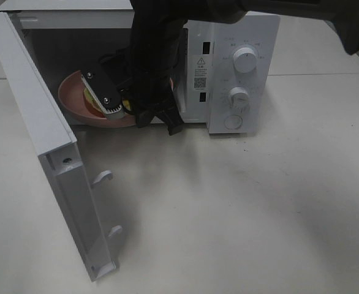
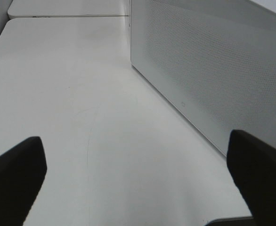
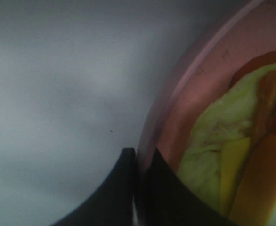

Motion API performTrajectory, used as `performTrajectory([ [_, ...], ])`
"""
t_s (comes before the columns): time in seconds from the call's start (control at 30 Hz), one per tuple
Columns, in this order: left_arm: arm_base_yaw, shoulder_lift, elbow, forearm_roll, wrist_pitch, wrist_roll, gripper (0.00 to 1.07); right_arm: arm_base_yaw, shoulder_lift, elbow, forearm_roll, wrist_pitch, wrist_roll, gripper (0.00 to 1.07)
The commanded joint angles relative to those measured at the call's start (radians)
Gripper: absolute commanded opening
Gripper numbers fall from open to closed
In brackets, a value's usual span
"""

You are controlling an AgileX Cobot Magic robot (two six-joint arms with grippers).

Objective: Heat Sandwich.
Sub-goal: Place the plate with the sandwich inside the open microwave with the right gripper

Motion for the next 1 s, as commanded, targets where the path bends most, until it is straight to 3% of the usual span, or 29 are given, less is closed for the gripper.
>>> performTrajectory([
  [0.03, -0.002, -0.027, 0.003, -0.006, -0.014, -0.005, 1.01, 0.005, 0.014, -0.037, -0.019, -0.01, 0.026, 0.02],
  [0.4, -0.002, -0.027, 0.003, -0.006, -0.014, -0.005, 1.01, 0.002, 0.094, -0.164, -0.067, -0.016, 0.149, 0.02],
  [1.0, -0.002, -0.027, 0.003, -0.006, -0.014, -0.005, 1.01, -0.021, 0.148, -0.197, -0.066, -0.088, 0.17, 0.02],
])
